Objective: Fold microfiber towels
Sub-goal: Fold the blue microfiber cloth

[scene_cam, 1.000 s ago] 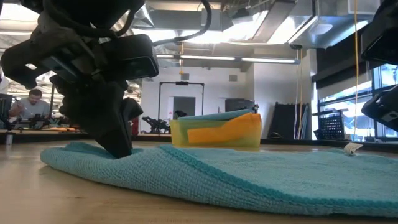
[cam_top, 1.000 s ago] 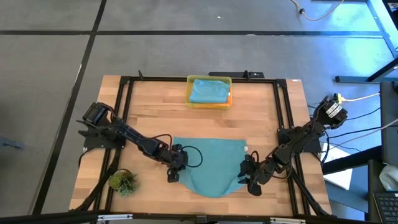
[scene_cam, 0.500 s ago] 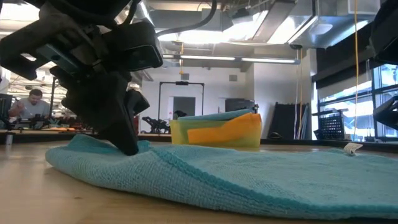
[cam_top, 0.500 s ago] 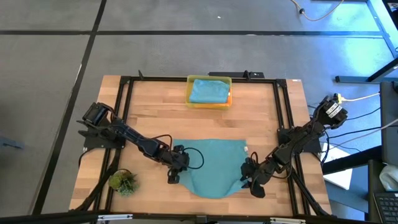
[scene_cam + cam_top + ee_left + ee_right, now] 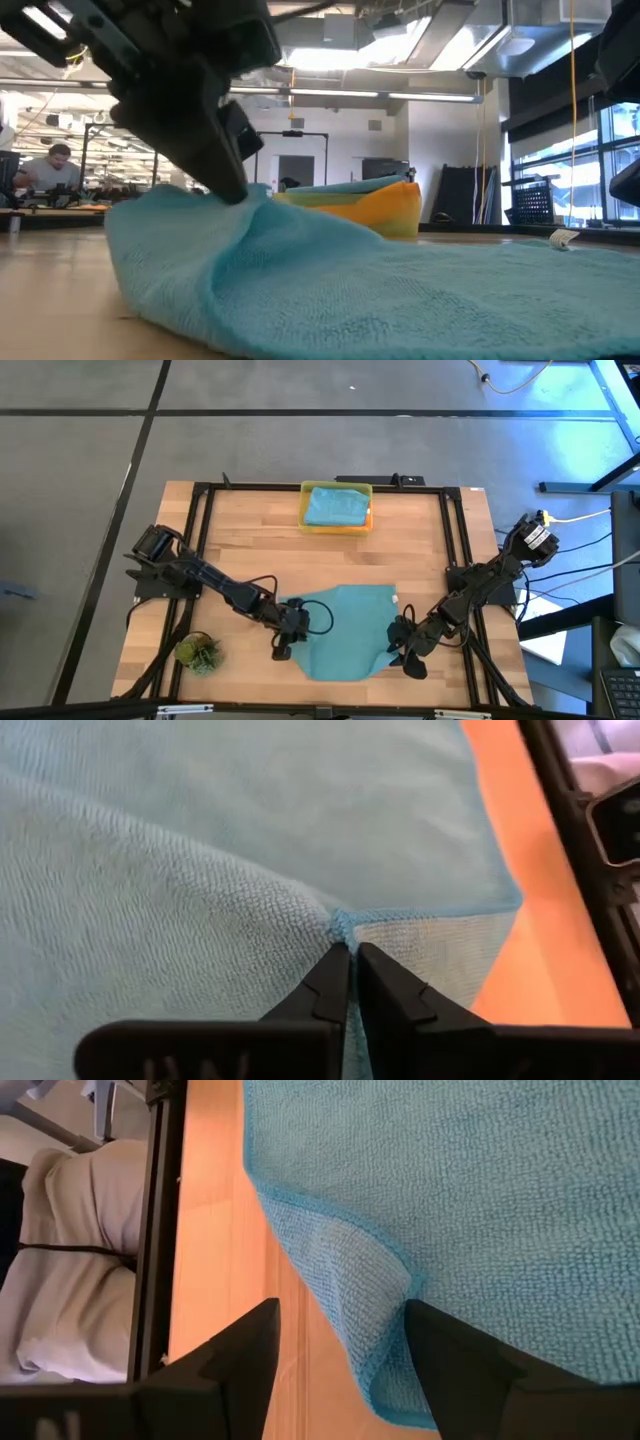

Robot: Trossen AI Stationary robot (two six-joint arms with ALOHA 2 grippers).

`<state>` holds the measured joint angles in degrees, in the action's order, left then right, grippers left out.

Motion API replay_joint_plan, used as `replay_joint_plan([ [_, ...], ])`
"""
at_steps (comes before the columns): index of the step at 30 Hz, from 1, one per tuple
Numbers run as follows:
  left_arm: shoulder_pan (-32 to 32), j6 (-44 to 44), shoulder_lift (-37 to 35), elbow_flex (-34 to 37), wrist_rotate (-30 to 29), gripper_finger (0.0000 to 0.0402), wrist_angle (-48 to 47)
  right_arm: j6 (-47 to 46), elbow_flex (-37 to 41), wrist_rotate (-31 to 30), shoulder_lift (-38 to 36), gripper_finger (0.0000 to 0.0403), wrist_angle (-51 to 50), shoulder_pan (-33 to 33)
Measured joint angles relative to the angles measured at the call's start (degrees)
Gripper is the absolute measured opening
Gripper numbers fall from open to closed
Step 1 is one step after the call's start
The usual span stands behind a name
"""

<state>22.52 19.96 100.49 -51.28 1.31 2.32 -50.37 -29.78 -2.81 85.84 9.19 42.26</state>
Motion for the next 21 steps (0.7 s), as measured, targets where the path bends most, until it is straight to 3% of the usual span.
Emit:
replay_joint_plan([
  [7, 1.0, -2.8, 0.0, -0.6, 0.1, 0.0032, -1.5, 0.0, 0.0, 0.0, 0.0, 0.0217, 0.0, 0.0],
  [15, 2.2, -1.0, 0.0, -0.6, 0.3, 0.0082, -6.7, 0.5, 0.0, -0.1, 0.0, 0.0217, 0.0, 0.0],
  [21, 4.6, 0.2, 0.0, -0.6, 3.8, 0.0098, -6.3, 0.5, 0.0, -0.4, 0.0, 0.0217, -0.1, 0.0],
])
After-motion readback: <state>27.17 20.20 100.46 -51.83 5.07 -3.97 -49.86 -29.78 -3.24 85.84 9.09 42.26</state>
